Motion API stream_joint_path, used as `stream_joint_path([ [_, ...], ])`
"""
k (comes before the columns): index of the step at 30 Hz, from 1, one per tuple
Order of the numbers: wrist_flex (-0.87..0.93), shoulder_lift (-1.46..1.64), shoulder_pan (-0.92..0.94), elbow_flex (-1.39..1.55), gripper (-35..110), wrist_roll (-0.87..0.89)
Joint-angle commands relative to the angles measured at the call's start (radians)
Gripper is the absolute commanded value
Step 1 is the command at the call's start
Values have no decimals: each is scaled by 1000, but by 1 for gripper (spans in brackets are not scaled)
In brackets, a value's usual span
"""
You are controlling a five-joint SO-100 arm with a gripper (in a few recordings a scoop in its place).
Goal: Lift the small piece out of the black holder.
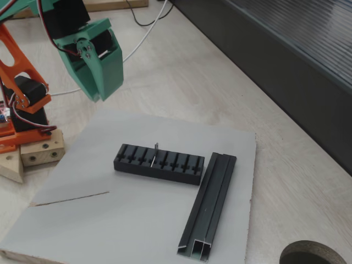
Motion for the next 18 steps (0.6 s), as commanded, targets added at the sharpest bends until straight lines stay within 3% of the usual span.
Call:
stream_joint_path([
  [1,5,0,-12,3,14,11],
  [13,-6,-267,-115,-12,14,12],
  [18,-149,-302,-172,-3,14,12],
])
